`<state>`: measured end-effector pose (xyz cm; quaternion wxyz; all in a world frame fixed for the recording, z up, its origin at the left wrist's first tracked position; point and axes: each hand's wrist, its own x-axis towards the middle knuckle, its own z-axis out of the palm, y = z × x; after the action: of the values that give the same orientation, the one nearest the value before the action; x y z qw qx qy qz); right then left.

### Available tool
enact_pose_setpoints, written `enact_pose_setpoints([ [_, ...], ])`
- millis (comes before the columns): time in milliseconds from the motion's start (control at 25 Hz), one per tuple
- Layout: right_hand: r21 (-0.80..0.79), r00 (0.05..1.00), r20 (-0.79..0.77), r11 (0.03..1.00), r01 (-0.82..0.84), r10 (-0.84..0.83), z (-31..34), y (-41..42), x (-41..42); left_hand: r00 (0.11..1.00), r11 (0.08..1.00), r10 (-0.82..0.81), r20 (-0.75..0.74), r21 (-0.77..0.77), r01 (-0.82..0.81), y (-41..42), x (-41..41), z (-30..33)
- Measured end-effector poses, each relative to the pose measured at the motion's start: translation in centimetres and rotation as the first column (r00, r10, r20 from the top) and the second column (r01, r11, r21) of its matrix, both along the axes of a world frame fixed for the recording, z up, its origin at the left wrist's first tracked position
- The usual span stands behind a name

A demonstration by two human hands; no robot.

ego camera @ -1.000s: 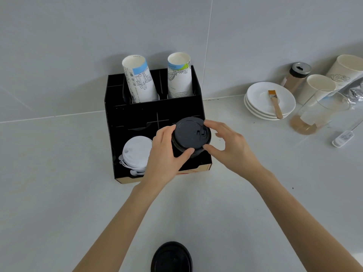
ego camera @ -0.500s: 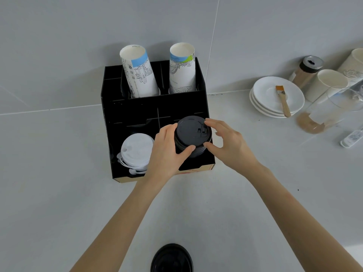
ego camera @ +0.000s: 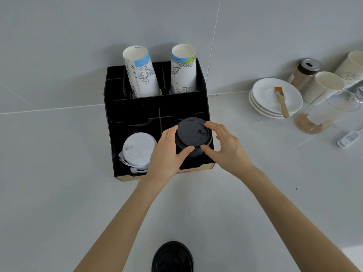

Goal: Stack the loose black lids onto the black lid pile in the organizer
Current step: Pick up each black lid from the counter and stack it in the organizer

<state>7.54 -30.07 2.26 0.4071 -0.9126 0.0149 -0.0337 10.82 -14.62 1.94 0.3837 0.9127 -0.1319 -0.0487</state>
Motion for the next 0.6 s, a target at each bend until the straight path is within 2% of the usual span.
enact_pose_setpoints([
  [200, -0.005, 1.0, 0.023, 1.0, -0.002, 0.002, 0.1, 0.22, -0.08, 0.998, 0.998, -0.019, -0.052, -0.052, 0.017, 0.47, 0.27, -0.06],
  [600, 0.002, 0.997, 0.072, 1.0, 0.006, -0.006, 0.01, 0.17, -0.37, 0.996, 0.997, -0.078, -0.049, -0.019, 0.077, 0.76, 0.64, 0.24],
])
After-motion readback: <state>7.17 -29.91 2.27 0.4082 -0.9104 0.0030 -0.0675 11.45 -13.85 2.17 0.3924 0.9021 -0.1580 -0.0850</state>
